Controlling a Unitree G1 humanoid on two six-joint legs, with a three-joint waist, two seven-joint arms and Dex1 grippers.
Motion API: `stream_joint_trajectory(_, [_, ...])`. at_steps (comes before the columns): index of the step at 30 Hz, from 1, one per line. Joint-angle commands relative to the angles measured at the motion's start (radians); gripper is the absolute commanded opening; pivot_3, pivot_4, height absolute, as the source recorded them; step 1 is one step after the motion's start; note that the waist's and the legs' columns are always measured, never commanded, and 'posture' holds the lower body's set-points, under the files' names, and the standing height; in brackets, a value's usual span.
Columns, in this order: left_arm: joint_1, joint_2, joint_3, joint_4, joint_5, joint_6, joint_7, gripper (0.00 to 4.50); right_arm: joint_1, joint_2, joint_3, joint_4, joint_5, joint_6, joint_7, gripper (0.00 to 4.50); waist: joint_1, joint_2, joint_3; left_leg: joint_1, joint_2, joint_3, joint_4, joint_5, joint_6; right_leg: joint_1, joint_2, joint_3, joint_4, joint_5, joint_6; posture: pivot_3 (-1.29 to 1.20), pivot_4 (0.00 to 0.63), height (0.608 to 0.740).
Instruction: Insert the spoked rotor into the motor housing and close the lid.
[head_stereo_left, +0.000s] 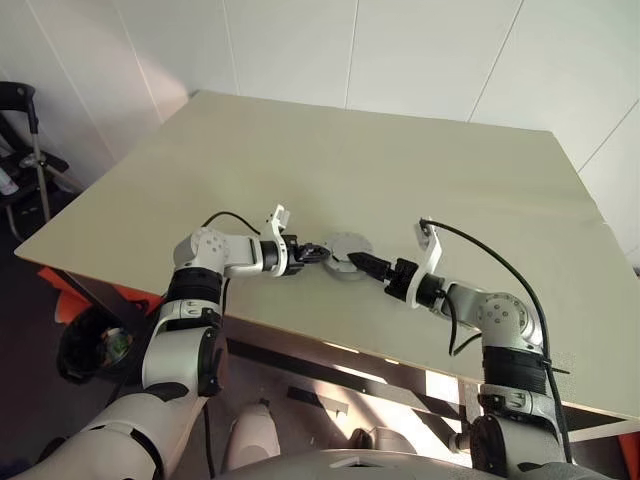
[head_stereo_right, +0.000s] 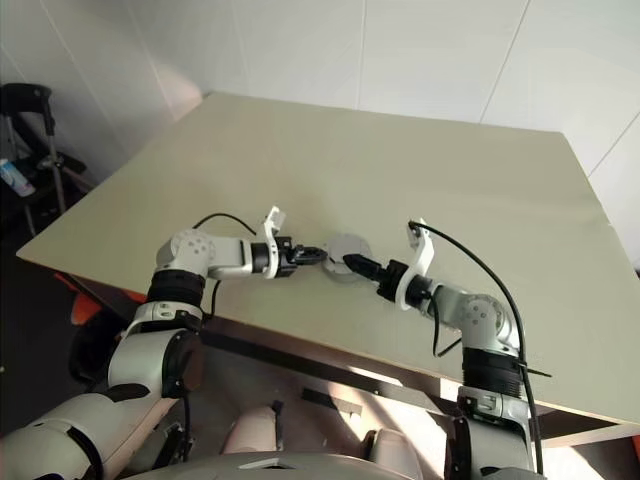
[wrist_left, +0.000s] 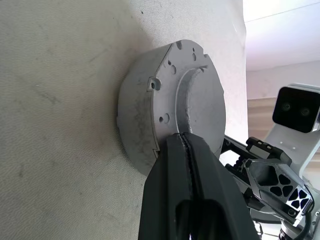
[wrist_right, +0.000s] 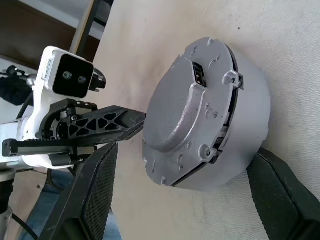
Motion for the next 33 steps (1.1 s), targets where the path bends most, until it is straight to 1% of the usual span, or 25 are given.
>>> stream_joint_trajectory(1, [-0.002, 0.004, 0.001, -0.043, -0.004, 0.003, -0.004, 0.00, -0.046, 0.041, -0.026, 0.005, 0.048, 0.014, -0.033, 4.47, 0.001, 0.000, 0.000, 0.000, 0.000, 0.000, 0.000, 0.000, 0.000, 0.000, 0.000, 0.000, 0.000, 0.000, 0.000, 0.00, 0.000, 0.740])
stream_joint_trajectory(9, [0.004, 0.004, 0.001, -0.057, -0.003, 0.005, 0.000, 0.00, -0.081, 0.092, -0.071, 0.046, 0.033, -0.011, -0.110, 4.47, 0.001, 0.000, 0.000, 0.000, 0.000, 0.000, -0.001, 0.001, -0.002, -0.001, 0.000, 0.000, 0.000, 0.000, 0.000, 0.00, 0.000, 0.740])
stream_joint_trajectory(19, [0.007, 0.003, 0.003, -0.064, -0.002, 0.006, 0.007, 0.00, -0.100, 0.147, -0.114, 0.047, 0.086, 0.020, -0.149, 4.47, 0.001, 0.000, 0.000, 0.000, 0.000, 0.000, -0.005, 0.003, -0.005, -0.003, 0.000, 0.000, 0.000, 0.002, 0.003, 0.00, 0.000, 0.740])
stream_joint_trajectory(27, [0.006, 0.001, 0.003, -0.064, -0.001, 0.003, 0.011, 0.00, -0.116, 0.196, -0.105, 0.069, 0.095, 0.035, -0.154, 4.47, -0.002, 0.000, 0.000, -0.001, 0.000, 0.000, -0.006, 0.003, -0.005, -0.004, 0.000, 0.000, 0.000, 0.002, 0.004, 0.00, 0.000, 0.740])
stream_joint_trajectory(33, [0.010, 0.004, 0.009, -0.073, -0.004, 0.008, 0.017, 0.00, -0.123, 0.231, -0.080, 0.099, 0.075, 0.016, -0.153, 4.47, -0.018, 0.000, 0.000, -0.001, 0.000, 0.000, -0.006, 0.003, -0.005, -0.004, 0.000, 0.000, 0.000, 0.002, 0.005, 0.00, 0.000, 0.740])
